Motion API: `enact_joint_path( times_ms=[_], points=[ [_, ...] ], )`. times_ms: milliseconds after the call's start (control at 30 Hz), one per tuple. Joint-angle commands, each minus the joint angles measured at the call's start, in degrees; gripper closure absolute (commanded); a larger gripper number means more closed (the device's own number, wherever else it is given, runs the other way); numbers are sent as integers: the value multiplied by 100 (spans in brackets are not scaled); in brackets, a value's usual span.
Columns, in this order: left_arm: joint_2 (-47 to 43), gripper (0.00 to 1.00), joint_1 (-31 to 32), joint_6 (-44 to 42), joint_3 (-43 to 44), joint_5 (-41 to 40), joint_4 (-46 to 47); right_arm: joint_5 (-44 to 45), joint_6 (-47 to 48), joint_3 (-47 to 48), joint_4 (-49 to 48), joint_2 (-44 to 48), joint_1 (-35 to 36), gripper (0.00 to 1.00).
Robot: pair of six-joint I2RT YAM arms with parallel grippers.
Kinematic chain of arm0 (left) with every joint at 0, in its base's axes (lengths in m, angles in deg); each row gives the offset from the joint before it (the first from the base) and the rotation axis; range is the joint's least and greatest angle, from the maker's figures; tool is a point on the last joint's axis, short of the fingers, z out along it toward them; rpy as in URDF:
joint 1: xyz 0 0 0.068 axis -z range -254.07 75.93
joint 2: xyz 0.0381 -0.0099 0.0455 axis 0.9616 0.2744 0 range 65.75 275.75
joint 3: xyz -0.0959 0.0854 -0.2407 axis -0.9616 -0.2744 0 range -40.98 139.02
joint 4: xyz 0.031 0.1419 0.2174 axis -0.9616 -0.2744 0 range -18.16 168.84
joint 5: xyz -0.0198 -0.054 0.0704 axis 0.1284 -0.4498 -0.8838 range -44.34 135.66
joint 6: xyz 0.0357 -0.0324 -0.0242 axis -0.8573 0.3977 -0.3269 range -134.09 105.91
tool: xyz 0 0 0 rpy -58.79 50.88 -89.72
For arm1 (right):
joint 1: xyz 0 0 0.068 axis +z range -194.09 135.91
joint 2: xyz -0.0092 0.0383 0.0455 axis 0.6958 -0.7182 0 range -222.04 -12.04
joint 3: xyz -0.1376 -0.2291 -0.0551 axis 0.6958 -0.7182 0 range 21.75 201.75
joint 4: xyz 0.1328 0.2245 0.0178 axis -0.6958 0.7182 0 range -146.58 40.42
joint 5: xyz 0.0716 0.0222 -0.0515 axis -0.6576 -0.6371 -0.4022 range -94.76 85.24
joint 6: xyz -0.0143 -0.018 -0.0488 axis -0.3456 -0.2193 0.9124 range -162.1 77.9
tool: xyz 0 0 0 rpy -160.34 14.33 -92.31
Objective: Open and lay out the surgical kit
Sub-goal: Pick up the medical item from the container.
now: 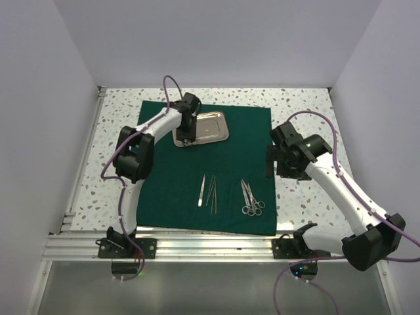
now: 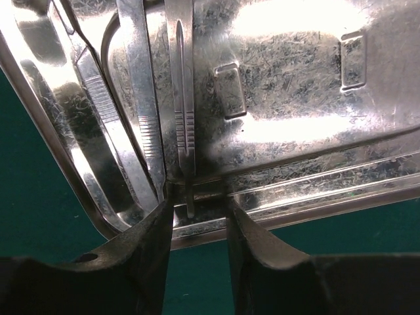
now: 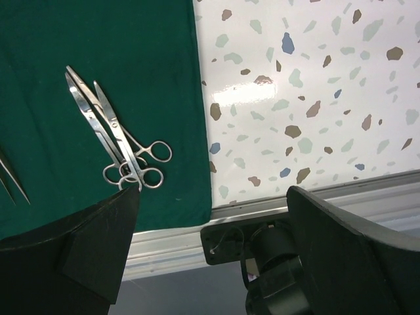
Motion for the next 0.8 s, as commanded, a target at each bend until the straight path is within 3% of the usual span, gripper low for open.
enact_joint_path(
  times_ms=[0,433,567,700,767],
  points=[
    [-6,60,-81,-122,-51,122,162,57,-106,159,63,12,-24,2],
    [398,70,-221,-70,-51,360,215,110,-54,203,142,118,-24,2],
    [460,80,-292,-52,-121,421,206,110,-36,211,160,136,-24,2],
    [522,100,-362,-104,-166,553,215,66,8,220,133,162,-24,2],
    [522,100,-371,-122,-166,579,180,48,26,229,125,162,-24,2]
  ],
)
